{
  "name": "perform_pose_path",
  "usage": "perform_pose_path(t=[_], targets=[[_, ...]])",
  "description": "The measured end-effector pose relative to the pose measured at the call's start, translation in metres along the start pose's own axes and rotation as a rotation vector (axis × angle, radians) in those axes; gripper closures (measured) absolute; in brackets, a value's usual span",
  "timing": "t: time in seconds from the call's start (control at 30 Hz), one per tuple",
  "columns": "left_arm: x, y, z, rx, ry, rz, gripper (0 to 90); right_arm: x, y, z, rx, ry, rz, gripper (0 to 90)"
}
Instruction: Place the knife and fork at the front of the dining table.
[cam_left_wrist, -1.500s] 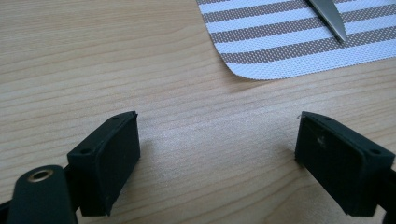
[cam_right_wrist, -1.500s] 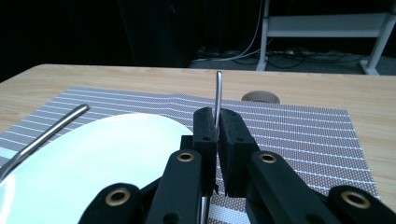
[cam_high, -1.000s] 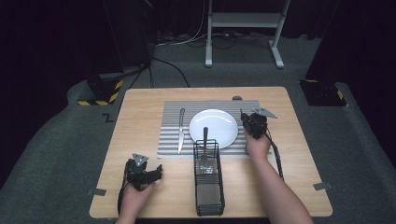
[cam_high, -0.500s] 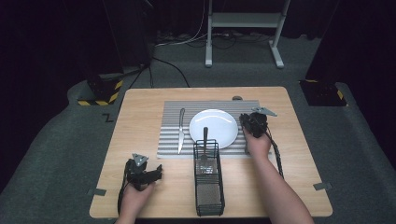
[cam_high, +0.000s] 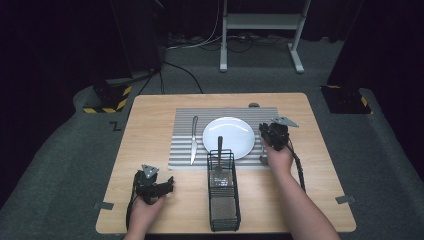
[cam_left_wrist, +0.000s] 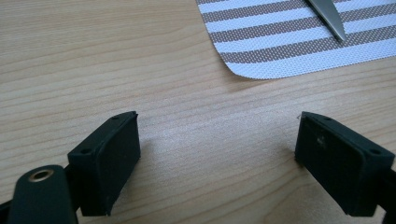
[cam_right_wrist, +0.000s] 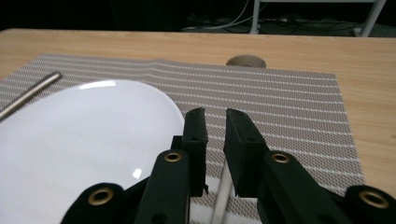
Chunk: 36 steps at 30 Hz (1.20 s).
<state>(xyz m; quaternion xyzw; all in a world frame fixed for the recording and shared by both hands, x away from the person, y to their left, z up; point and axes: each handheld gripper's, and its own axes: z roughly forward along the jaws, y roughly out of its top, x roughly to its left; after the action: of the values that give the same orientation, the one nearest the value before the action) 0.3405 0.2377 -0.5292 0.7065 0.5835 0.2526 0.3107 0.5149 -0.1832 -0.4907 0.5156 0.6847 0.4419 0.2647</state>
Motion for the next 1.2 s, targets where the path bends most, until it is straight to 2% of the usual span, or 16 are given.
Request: perform_pose_path(t=[0.1, 0.2, 0.23, 0.4, 0.47, 0.5, 0.53, 0.57, 0.6, 0.73, 0.77, 0.87, 1.07, 1.2], targets=[[0.0, 0.0, 0.0, 0.0, 0.0, 0.0, 14.1, -0.001, -0.007, -0.006, 0.029, -0.019, -0.021, 84.2], [0.0, 0.0, 0.0, 0.0, 0.0, 0.0, 14.1, -0.002, -0.012, -0.01, 0.053, -0.021, -0.017, 84.9], [0.0, 0.0, 0.0, 0.001, 0.0, 0.001, 14.1, -0.003, -0.018, -0.015, 0.072, -0.02, -0.018, 85.5], [0.0, 0.0, 0.0, 0.0, 0.0, 0.001, 14.1, -0.001, -0.026, -0.032, 0.063, -0.009, -0.038, 84.5], [0.0, 0.0, 0.0, 0.001, 0.001, 0.002, 14.1, 0.001, -0.03, -0.048, 0.033, 0.014, -0.04, 79.1], [0.0, 0.0, 0.0, 0.001, 0.001, 0.002, 14.1, 0.001, -0.03, -0.048, 0.033, 0.014, -0.04, 79.1], [0.0, 0.0, 0.0, 0.001, 0.001, 0.0, 14.2, 0.003, -0.031, -0.06, -0.005, 0.05, -0.038, 69.5], [0.0, 0.0, 0.0, 0.001, 0.001, 0.0, 14.2, 0.003, -0.031, -0.06, -0.005, 0.05, -0.038, 69.5], [0.0, 0.0, 0.0, 0.0, 0.003, 0.002, 14.2, 0.006, -0.033, -0.07, -0.044, 0.075, -0.036, 61.7], [0.0, 0.0, 0.0, 0.001, 0.002, 0.002, 14.2, 0.017, -0.035, -0.093, -0.12, 0.095, -0.058, 51.6], [0.0, 0.0, 0.0, 0.0, 0.003, 0.002, 14.2, 0.017, -0.035, -0.093, -0.12, 0.095, -0.058, 51.6], [0.0, 0.0, 0.0, 0.001, 0.002, 0.002, 14.2, 0.027, -0.036, -0.109, -0.17, 0.112, -0.064, 42.1], [0.0, 0.0, 0.0, 0.002, 0.0, 0.003, 13.8, 0.051, -0.03, -0.133, -0.258, 0.191, -0.062, 39.7], [0.0, 0.0, 0.0, 0.001, 0.002, 0.003, 13.7, 0.071, -0.022, -0.14, -0.294, 0.254, -0.068, 39.8]])
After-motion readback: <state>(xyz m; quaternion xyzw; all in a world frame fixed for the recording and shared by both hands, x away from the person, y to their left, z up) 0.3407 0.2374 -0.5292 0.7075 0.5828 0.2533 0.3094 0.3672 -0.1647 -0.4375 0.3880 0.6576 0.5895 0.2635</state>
